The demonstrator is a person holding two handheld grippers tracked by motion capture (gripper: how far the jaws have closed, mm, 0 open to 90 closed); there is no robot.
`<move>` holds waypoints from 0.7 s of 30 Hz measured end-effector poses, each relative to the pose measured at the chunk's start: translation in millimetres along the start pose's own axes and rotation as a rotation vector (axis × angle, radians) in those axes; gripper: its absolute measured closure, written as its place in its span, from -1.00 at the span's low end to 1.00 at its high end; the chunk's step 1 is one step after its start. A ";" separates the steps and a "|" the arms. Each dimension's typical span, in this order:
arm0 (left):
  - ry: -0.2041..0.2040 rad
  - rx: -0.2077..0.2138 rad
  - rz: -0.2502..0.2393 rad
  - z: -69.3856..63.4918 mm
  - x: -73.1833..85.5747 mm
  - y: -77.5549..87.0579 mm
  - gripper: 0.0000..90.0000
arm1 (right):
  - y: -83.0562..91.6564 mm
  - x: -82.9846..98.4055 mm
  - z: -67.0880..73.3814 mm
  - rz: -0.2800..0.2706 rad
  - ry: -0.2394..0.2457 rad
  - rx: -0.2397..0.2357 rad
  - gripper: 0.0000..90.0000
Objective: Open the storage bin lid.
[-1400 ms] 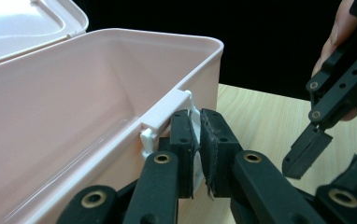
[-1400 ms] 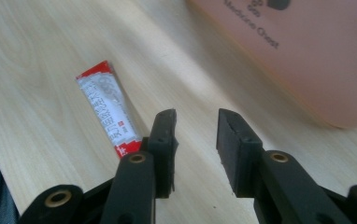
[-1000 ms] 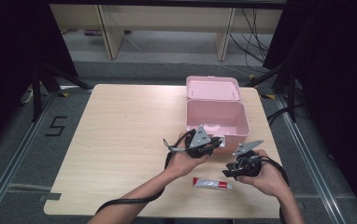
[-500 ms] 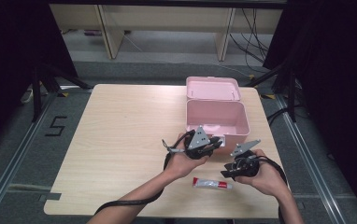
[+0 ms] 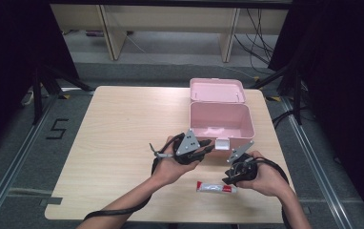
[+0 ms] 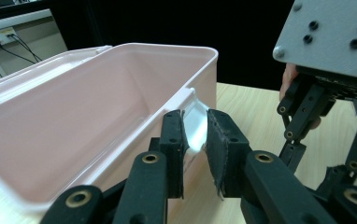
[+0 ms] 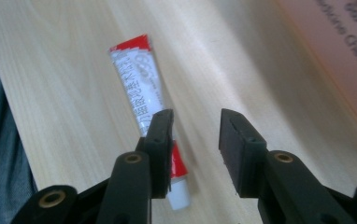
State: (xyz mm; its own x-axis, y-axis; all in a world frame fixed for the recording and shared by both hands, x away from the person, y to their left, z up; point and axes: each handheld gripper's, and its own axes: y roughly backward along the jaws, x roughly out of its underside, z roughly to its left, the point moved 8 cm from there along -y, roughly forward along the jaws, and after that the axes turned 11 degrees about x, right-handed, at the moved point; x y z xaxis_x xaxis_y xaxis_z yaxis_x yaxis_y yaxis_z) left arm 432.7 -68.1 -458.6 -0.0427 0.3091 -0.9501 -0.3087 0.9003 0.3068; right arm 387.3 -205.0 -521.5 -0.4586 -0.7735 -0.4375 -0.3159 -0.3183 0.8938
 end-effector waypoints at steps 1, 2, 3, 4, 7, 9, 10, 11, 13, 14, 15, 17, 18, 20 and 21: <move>0.002 -0.006 0.000 0.6 1.2 3.5 0.67 | -0.8 0.0 2.0 0.010 0.009 -0.011 0.46; 0.000 -0.008 0.005 1.1 2.4 7.4 0.67 | -1.9 -0.4 3.0 0.016 0.031 -0.015 0.46; -0.010 -0.010 0.009 2.1 3.7 12.0 0.66 | -2.5 -0.9 4.1 0.022 0.046 -0.024 0.46; -0.008 -0.011 0.012 2.6 5.0 15.6 0.66 | -2.8 -1.1 6.2 0.039 0.044 -0.025 0.45; -0.001 -0.024 0.019 5.7 9.3 23.7 0.63 | -5.9 -2.9 9.1 0.064 0.091 -0.035 0.45; 0.003 -0.030 0.023 8.7 12.5 28.9 0.62 | -7.4 -3.9 11.8 0.082 0.108 -0.042 0.44; 0.009 -0.034 0.027 9.8 14.2 31.2 0.61 | -7.7 -4.8 12.8 0.092 0.126 -0.042 0.43; 0.016 -0.037 0.026 11.2 15.8 34.0 0.60 | -7.4 -5.1 14.6 0.104 0.130 -0.054 0.43; 0.015 -0.042 0.030 13.9 17.9 37.7 0.60 | -8.6 -6.2 15.4 0.120 0.170 -0.056 0.43; 0.018 -0.045 0.031 15.2 19.0 39.9 0.59 | -9.1 -6.4 16.9 0.133 0.179 -0.059 0.43; 0.021 -0.048 0.034 16.6 20.2 42.1 0.59 | -10.2 -6.1 16.3 0.150 0.201 -0.051 0.43; 0.019 -0.057 0.036 18.9 21.7 46.0 0.59 | -11.9 -5.9 15.1 0.184 0.246 -0.040 0.43; 0.022 -0.061 0.035 19.8 22.2 47.7 0.59 | -12.9 -6.9 15.8 0.185 0.269 -0.054 0.43; 0.027 -0.069 0.034 21.1 23.4 50.4 0.59 | -13.8 -8.4 16.6 0.202 0.263 -0.038 0.43; 0.031 -0.070 0.034 21.8 24.1 51.7 0.59 | -15.0 -9.3 17.1 0.202 0.273 -0.044 0.43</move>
State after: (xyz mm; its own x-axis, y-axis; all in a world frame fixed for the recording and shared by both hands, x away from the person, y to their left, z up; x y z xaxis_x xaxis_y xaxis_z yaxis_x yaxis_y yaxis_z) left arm 436.5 -7.5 -464.4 -0.0832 0.3282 -0.9409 -0.3722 0.8657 0.3348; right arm 382.1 -183.7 -532.5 -0.2667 -0.9397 -0.2138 -0.2021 -0.1624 0.9658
